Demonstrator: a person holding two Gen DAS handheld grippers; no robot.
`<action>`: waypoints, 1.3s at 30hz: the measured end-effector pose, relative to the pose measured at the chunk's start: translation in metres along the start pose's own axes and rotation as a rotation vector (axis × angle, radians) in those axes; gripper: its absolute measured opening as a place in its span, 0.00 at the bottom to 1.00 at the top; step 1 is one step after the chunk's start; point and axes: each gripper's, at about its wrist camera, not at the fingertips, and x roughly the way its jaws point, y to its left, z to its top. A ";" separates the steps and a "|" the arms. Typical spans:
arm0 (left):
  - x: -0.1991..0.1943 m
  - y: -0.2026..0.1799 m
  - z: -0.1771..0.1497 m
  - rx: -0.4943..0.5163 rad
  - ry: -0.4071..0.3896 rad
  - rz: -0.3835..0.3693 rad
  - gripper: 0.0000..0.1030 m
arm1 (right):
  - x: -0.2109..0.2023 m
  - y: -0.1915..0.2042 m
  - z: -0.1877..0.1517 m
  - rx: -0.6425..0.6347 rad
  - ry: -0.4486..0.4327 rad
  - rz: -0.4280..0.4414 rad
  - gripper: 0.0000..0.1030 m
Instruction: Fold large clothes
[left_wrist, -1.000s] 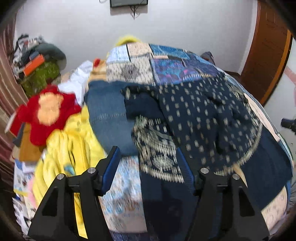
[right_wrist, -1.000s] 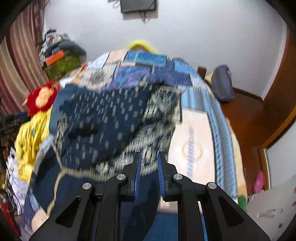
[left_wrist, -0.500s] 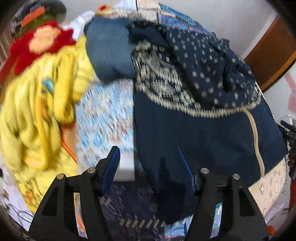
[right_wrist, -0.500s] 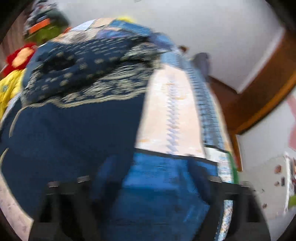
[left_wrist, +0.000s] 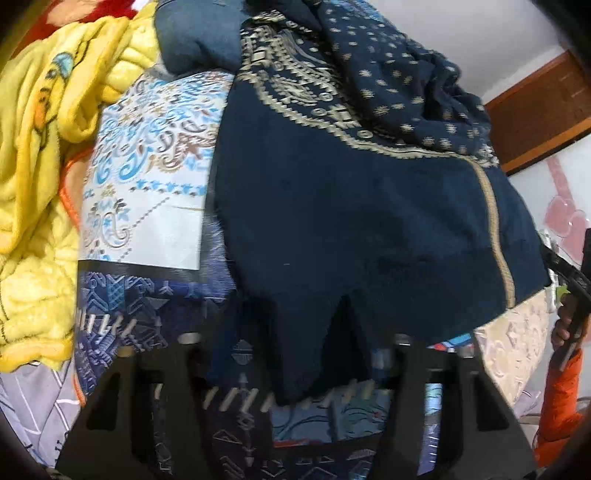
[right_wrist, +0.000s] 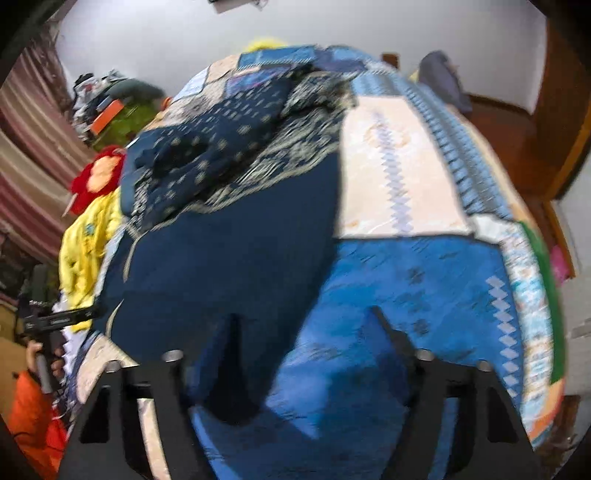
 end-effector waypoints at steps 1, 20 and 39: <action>0.000 -0.003 0.001 0.008 -0.002 -0.003 0.31 | 0.001 0.004 0.000 -0.017 -0.011 0.006 0.54; -0.116 -0.065 0.121 0.195 -0.413 -0.040 0.06 | -0.025 0.034 0.102 -0.121 -0.224 0.023 0.07; -0.005 -0.021 0.351 0.044 -0.437 0.251 0.06 | 0.127 0.013 0.338 -0.054 -0.258 -0.165 0.06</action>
